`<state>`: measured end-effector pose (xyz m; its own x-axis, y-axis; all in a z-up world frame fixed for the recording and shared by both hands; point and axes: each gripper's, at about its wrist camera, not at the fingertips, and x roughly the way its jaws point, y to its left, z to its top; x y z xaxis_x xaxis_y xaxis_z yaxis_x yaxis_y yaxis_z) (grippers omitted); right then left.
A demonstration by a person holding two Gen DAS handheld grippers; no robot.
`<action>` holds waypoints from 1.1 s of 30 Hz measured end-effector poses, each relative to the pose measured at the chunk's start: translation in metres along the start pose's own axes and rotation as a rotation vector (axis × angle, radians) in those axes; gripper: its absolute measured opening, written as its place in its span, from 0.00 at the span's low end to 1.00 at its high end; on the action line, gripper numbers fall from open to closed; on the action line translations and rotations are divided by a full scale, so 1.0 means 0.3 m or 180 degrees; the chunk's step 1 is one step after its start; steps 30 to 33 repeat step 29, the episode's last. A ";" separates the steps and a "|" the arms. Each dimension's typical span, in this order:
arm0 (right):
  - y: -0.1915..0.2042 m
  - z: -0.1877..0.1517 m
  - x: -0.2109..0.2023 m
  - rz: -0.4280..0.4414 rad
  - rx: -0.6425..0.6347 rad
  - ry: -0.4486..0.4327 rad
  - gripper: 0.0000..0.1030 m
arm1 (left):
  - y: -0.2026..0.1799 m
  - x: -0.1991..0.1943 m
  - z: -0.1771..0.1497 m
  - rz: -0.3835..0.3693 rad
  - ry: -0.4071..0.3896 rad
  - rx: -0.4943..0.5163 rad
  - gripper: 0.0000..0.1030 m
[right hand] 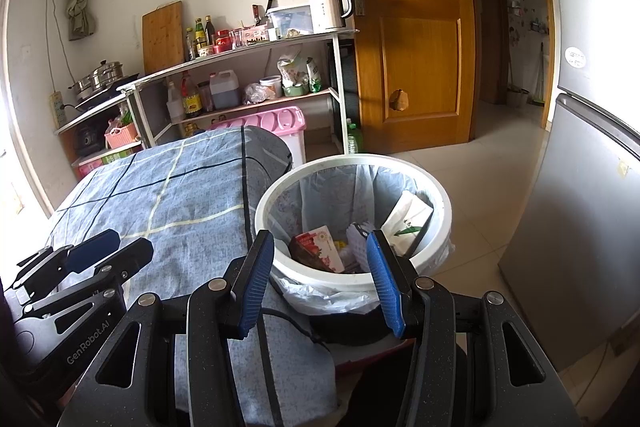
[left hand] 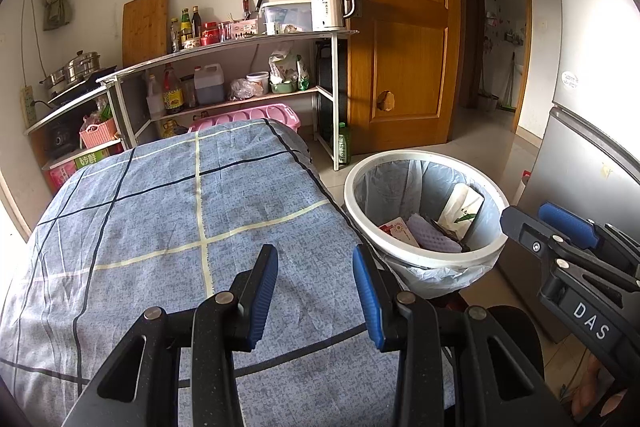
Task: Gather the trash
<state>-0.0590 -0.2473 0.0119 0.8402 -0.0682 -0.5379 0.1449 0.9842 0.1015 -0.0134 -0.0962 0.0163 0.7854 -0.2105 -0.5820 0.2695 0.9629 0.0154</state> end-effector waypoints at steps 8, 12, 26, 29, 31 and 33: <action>-0.001 -0.002 -0.001 0.0005 0.0003 0.0002 0.48 | 0.000 0.000 0.003 0.0001 0.0006 0.0001 0.38; 0.000 -0.002 -0.001 0.0004 0.0000 0.0000 0.48 | -0.001 0.001 0.000 -0.0007 0.0011 0.0005 0.38; -0.002 -0.004 -0.001 0.0012 0.0010 0.0008 0.48 | 0.001 0.006 -0.001 -0.0019 0.0031 0.0003 0.38; -0.002 -0.004 -0.001 0.0012 0.0008 0.0009 0.48 | 0.001 0.007 -0.002 -0.0014 0.0037 0.0003 0.38; -0.002 -0.004 -0.001 0.0012 0.0008 0.0009 0.48 | 0.001 0.007 -0.002 -0.0014 0.0037 0.0003 0.38; -0.002 -0.004 -0.001 0.0012 0.0008 0.0009 0.48 | 0.001 0.007 -0.002 -0.0014 0.0037 0.0003 0.38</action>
